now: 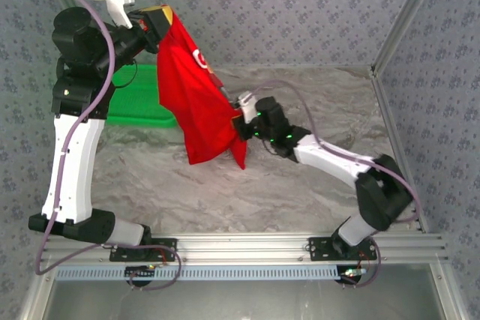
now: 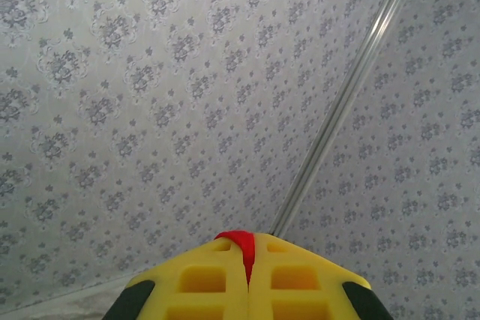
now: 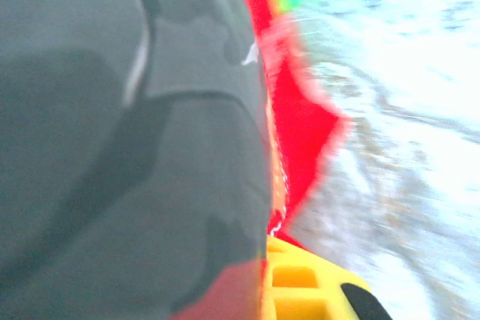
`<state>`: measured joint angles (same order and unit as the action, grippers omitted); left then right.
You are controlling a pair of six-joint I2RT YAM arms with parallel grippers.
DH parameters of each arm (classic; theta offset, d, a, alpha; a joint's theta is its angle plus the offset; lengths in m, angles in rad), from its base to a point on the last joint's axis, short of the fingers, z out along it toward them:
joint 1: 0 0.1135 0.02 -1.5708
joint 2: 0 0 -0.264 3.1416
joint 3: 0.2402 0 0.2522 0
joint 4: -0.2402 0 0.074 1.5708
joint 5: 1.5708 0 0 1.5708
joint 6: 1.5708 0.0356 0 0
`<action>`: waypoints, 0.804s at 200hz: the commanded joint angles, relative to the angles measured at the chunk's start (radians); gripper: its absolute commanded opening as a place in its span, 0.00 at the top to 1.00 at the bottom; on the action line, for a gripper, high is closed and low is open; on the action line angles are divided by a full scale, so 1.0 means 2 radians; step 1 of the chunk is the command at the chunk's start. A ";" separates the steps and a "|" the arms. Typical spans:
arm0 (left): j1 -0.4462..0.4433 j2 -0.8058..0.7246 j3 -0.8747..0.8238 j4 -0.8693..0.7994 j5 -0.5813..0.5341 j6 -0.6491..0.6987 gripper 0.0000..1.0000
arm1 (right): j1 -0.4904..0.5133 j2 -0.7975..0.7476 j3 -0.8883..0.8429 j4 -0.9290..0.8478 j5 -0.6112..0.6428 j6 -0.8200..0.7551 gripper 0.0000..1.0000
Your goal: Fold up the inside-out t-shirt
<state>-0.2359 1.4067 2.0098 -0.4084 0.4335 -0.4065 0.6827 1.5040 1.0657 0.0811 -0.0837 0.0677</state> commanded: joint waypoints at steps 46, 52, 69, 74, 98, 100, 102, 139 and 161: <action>-0.001 -0.026 -0.086 0.024 -0.052 0.010 1.00 | -0.114 -0.165 0.086 -0.316 -0.038 -0.076 0.96; -0.001 -0.029 -0.109 0.030 -0.062 0.010 1.00 | -0.120 -0.162 0.090 -0.322 -0.042 -0.076 0.94; 0.000 -0.035 -0.186 0.051 -0.084 0.011 1.00 | -0.133 -0.139 0.095 -0.324 -0.036 -0.060 0.89; 0.001 -0.035 -0.210 0.060 -0.090 0.011 1.00 | -0.136 -0.130 0.095 -0.324 -0.034 -0.054 0.87; 0.007 -0.030 -0.353 0.134 -0.117 0.000 1.00 | -0.149 -0.095 0.075 -0.332 -0.016 -0.026 0.84; 0.008 -0.029 -0.365 0.140 -0.117 -0.001 1.00 | -0.150 -0.093 0.071 -0.332 -0.019 -0.023 0.84; 0.009 -0.026 -0.374 0.147 -0.117 -0.002 1.00 | -0.151 -0.091 0.069 -0.333 -0.022 -0.021 0.84; 0.012 0.039 -0.468 0.196 -0.132 -0.018 0.73 | -0.179 -0.062 -0.003 -0.350 -0.054 0.040 0.66; 0.009 0.041 -0.495 0.184 -0.151 -0.035 0.52 | -0.170 -0.049 -0.002 -0.344 -0.021 0.032 0.56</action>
<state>-0.2153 1.5261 1.0504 -0.1299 0.1848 -0.4385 0.3298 1.3975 1.0573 -0.5888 -0.1501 0.0929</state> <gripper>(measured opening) 0.386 0.404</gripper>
